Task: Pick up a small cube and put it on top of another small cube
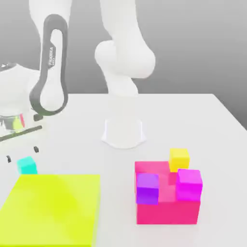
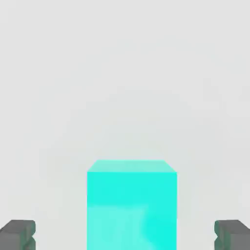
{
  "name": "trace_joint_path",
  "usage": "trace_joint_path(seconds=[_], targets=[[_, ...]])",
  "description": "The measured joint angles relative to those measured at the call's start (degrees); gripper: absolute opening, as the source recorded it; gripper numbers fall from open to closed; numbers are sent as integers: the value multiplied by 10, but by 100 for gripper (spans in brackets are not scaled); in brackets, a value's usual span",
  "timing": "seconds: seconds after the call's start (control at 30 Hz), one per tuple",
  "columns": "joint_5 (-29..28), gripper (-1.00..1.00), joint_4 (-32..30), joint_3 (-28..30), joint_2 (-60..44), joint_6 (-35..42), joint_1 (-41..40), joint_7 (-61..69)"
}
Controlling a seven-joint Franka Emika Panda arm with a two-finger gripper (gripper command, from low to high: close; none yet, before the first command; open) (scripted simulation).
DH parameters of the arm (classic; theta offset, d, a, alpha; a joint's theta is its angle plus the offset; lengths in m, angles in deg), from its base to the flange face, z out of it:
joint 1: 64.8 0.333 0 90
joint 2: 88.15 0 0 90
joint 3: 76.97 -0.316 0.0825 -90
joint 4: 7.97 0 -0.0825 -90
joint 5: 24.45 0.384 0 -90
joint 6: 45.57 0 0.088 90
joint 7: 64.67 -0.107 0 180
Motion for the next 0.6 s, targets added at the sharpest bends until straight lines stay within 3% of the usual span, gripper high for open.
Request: trace_joint_path(seconds=[0.03, 0.07, 0.3, 0.5, 0.6], targets=[[6, 0, 4, -10, -21, -17, -9, 5], [9, -100, 7, -17, -35, -29, -15, 7], [9, -100, 7, -18, -36, -30, -16, 7], [-45, -100, -15, 14, 75, 59, 3, -34], [-52, -100, -9, -17, 121, 107, 58, -80]])
